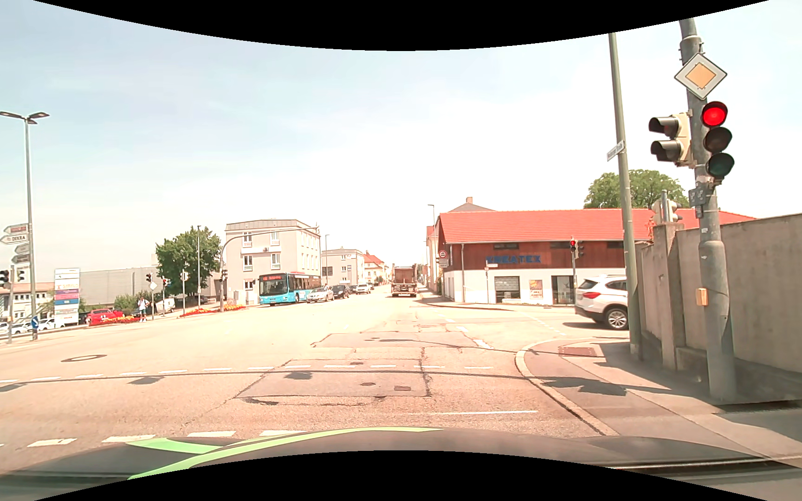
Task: Follow the waypoints while adhering to traffic rules and regulations
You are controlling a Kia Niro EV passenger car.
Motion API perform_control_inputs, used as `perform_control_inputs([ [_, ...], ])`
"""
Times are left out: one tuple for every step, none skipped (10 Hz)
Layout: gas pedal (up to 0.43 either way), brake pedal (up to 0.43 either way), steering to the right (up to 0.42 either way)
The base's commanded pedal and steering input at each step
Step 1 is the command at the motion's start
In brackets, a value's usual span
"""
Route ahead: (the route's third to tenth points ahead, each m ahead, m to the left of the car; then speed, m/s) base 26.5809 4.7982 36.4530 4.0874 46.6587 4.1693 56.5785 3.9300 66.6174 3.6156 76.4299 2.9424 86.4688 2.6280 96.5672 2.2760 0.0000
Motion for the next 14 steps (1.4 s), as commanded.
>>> perform_control_inputs([
  [0.0,0.25,0.003],
  [0.0,0.244,0.003],
  [0.0,0.25,0.003],
  [0.0,0.25,0.003],
  [0.0,0.25,0.003],
  [0.0,0.25,0.003],
  [0.0,0.25,0.003],
  [0.0,0.25,0.003],
  [0.0,0.25,0.003],
  [0.0,0.25,0.003],
  [0.0,0.25,0.003],
  [0.0,0.25,0.003],
  [0.0,0.25,0.003],
  [0.0,0.25,0.003],
])
